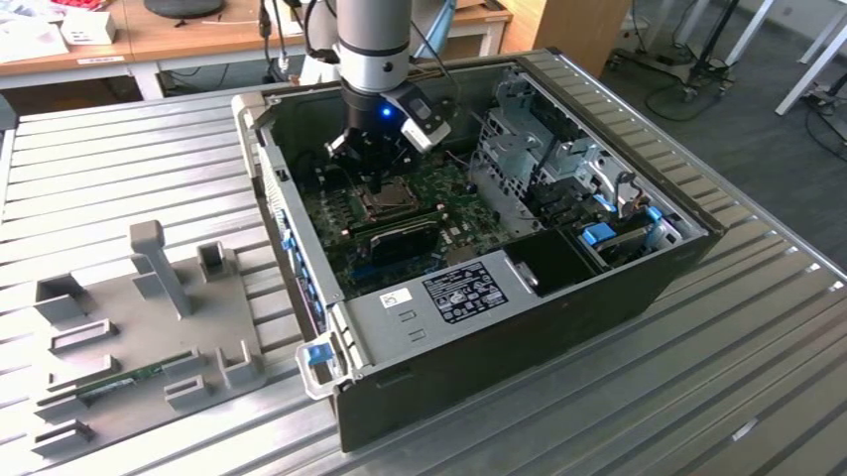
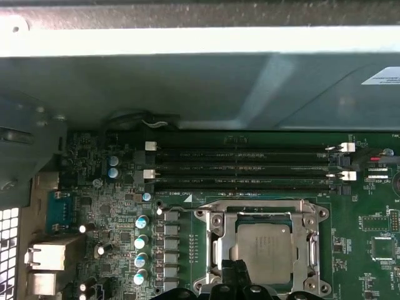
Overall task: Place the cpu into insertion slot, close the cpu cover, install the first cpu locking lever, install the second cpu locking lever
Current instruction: 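Close the cpu cover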
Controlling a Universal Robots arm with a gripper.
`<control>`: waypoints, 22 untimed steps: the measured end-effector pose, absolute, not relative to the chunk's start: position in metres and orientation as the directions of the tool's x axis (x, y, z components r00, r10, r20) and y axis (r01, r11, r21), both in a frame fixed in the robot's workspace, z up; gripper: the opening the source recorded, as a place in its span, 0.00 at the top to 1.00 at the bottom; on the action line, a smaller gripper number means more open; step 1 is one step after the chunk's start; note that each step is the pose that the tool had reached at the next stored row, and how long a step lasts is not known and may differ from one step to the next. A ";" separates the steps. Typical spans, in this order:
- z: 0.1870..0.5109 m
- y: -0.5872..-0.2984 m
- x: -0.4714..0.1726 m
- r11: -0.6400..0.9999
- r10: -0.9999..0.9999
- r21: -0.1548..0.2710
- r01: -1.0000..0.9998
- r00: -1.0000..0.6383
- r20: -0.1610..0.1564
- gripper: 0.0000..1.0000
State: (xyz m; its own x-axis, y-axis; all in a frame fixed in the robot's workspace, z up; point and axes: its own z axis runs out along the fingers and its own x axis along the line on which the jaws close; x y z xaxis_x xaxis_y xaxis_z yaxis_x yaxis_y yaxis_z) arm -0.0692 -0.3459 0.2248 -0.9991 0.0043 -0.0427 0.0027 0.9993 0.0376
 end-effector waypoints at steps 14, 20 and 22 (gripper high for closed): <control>0.219 -0.345 -0.070 0.999 0.004 0.036 0.003 -0.999 -0.043 0.90; 0.219 -0.345 -0.071 0.999 0.005 0.036 0.003 -0.999 -0.038 0.90; 0.219 -0.345 -0.071 0.999 0.004 0.036 0.003 -0.999 -0.036 0.90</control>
State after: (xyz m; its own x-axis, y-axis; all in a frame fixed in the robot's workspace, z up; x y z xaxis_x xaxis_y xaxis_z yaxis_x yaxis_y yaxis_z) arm -0.0705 -0.3454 0.2191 -0.9993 0.0043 -0.0361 0.0030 0.9993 0.0364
